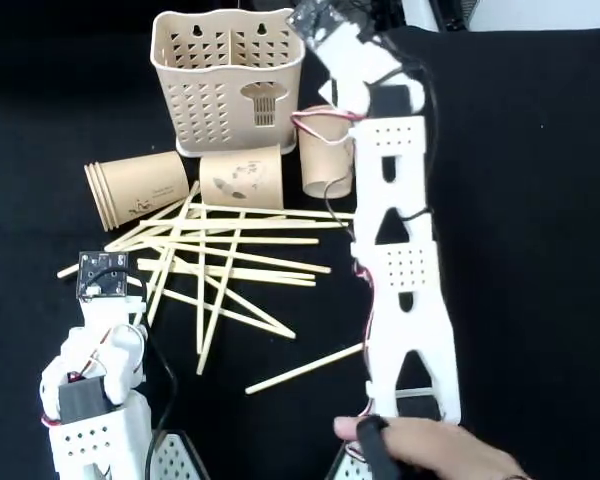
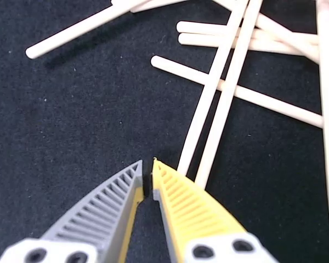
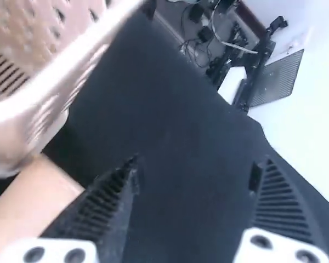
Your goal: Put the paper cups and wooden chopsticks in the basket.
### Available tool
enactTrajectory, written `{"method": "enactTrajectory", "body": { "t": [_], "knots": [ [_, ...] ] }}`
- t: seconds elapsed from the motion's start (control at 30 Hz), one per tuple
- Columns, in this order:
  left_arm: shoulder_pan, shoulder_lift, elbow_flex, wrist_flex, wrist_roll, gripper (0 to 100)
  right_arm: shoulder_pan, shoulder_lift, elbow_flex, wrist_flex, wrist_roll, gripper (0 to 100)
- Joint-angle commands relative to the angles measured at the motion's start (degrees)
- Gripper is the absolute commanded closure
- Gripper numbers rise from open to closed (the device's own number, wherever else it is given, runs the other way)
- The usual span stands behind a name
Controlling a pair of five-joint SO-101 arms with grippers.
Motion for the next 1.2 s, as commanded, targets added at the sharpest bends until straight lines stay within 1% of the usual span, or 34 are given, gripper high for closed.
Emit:
{"method": "enactTrajectory", "body": {
  "t": [0.0,0.07,0.1,0.23,0.33,0.43,0.6,0.7,0.83,1.0,1.03,1.1,1.17],
  "knots": [
    [0.1,-0.3,0.8,-0.9,-0.4,95,0.8,2.3,-2.8,-3.9,-0.6,73.7],
    [0.1,-0.3,0.8,-0.9,-0.4,95,0.7,3.5,-2.9,-3.0,-0.6,76.0],
    [0.1,-0.3,0.8,-0.9,-0.4,95,0.8,3.3,-2.9,-1.8,-0.6,75.1],
    [0.1,-0.3,0.8,-0.9,-0.4,95,0.7,-0.3,-2.8,7.7,0.2,71.7],
    [0.1,-0.3,0.8,-0.9,-0.4,95,-0.4,-3.3,-2.7,16.6,6.7,71.4],
    [0.1,-0.3,0.8,-0.9,-0.4,95,-0.9,-5.3,-2.7,23.1,12.1,71.4],
    [0.1,-0.3,0.8,-0.9,-0.4,95,-0.7,-8.2,-2.7,31.5,19.5,71.3],
    [0.1,-0.3,0.8,-1.0,-0.4,95,-0.5,-10.2,-2.7,33.8,21.5,71.3],
    [0.1,-0.3,0.8,-1.0,-0.4,95,-0.4,-14.0,-2.5,34.1,21.5,71.3],
    [0.1,-0.3,0.8,-1.0,-0.4,95,-0.4,-21.4,4.8,34.2,16.4,71.4],
    [0.1,-0.3,0.8,-1.0,-0.4,95,-0.3,-23.5,7.4,34.2,14.5,71.4],
    [0.1,-0.3,0.8,-1.0,-0.4,95,0.5,-28.3,14.4,34.2,8.4,71.3],
    [0.1,-0.3,0.8,-1.0,-0.4,95,0.9,-33.5,23.4,34.0,3.7,71.1]
  ]
}}
